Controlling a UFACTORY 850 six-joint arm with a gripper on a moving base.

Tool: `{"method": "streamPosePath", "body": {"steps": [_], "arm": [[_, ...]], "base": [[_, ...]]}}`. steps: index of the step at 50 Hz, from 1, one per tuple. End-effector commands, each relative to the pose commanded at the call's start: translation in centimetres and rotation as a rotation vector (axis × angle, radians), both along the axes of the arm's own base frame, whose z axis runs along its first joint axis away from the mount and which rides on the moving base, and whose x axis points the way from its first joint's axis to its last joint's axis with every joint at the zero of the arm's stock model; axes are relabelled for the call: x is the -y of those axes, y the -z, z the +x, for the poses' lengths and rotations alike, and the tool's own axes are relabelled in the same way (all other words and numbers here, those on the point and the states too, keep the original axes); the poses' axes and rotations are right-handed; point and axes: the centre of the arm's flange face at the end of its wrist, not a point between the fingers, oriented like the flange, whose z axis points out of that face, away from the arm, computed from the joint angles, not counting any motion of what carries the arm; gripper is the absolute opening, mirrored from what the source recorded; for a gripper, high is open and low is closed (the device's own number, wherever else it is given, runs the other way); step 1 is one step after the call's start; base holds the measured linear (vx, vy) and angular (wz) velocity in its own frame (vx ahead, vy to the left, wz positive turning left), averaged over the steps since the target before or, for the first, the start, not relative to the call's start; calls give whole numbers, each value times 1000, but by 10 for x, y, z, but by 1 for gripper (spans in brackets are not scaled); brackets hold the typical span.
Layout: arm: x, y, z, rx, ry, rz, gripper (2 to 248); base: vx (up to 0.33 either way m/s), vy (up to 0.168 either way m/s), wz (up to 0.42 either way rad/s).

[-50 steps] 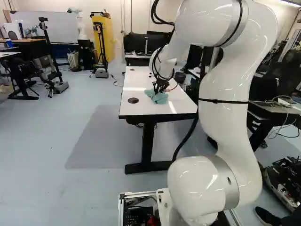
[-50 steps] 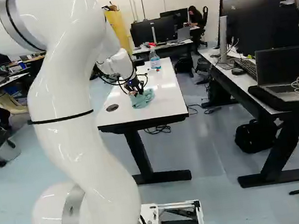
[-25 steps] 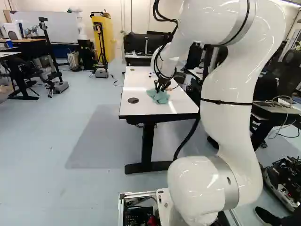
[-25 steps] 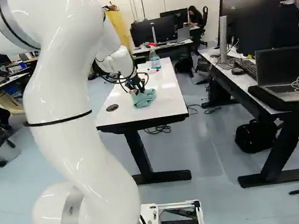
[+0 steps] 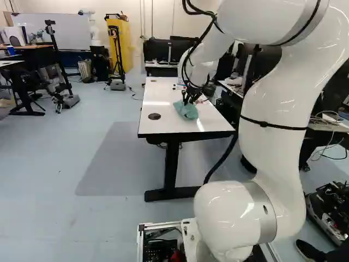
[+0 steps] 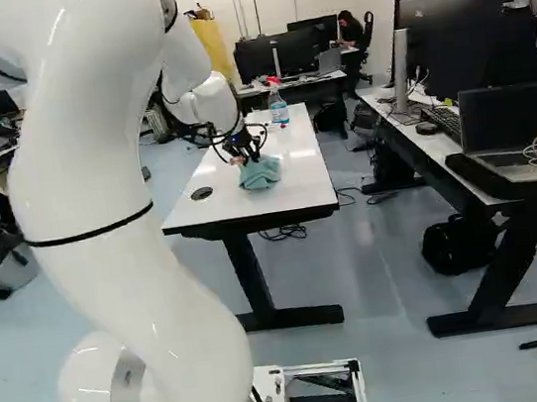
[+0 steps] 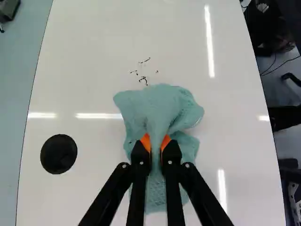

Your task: Clean the table with the green towel

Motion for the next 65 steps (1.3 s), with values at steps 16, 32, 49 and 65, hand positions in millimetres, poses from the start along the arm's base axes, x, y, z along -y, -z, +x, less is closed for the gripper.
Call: {"method": "streamPosePath", "body": {"steps": [16,32,49,65], "arm": [[-1,-1,-31,-12,0,0,43],[-1,-1,-56,-19,1,1,43],[-1,-1,-55,-19,2,1,43],[2,-16,-37,16,6,-1,43]], "base": [[0,0,0],[0,0,0],[0,0,0],[0,0,0]]}}
